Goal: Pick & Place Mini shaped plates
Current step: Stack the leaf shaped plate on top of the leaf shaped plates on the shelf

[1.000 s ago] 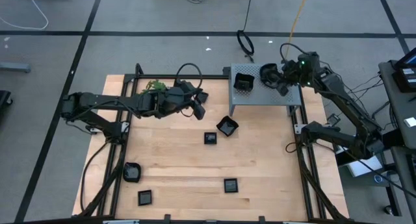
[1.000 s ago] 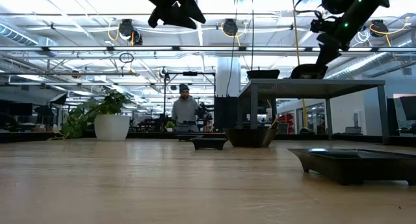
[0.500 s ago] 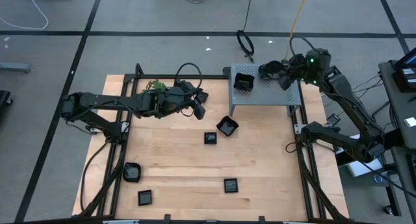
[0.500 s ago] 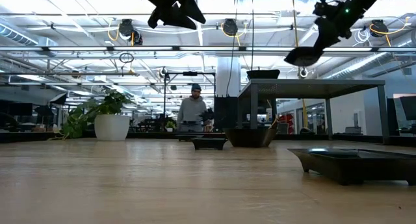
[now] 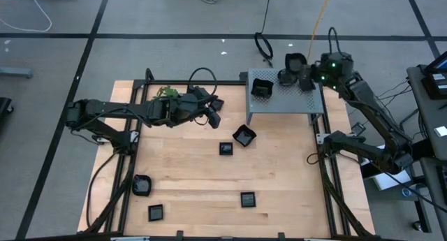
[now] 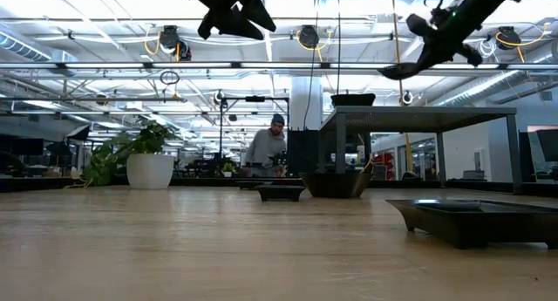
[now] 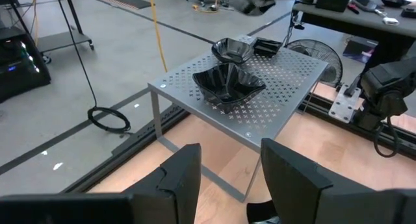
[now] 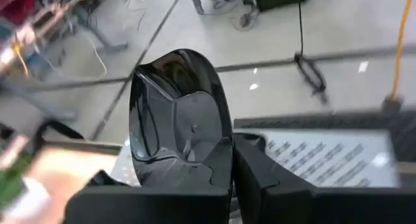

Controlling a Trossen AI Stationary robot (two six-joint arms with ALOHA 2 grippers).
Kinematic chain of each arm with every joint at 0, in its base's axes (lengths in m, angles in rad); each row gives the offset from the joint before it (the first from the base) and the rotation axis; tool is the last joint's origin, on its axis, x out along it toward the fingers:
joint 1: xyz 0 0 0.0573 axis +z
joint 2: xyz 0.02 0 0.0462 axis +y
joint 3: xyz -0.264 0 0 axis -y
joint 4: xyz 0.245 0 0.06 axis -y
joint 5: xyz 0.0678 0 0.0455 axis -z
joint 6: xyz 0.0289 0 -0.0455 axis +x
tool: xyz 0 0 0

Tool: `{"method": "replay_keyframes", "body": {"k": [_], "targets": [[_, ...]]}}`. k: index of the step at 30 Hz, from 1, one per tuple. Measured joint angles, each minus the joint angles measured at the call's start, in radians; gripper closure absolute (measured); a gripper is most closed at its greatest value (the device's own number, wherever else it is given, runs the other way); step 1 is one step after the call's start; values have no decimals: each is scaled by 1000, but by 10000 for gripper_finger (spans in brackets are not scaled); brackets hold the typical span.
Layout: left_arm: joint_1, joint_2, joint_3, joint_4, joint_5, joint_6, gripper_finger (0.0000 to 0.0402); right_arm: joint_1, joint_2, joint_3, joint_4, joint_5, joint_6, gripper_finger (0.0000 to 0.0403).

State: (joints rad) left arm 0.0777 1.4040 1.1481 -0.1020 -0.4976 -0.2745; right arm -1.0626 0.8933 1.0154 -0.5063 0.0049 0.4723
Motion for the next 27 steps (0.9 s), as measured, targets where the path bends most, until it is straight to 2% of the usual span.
{"method": "replay_keyframes", "body": {"k": [3,7,14,17,27], "targets": [[-1,0,0,-1,1,0,238,3,-3,-63,54,34,113,403],[-2,0,0,-2,3,1,238,45,-12,-137,125,147,288,403],[-2,0,0,-3,3,19,238,197,-26,-181,134,474,449,403],[-2,0,0,-4,3,36,238,247,-26,-190,140,579,511,403],[-2,0,0,-8,3,36,238,321,-23,-261,209,592,620,403]]}}
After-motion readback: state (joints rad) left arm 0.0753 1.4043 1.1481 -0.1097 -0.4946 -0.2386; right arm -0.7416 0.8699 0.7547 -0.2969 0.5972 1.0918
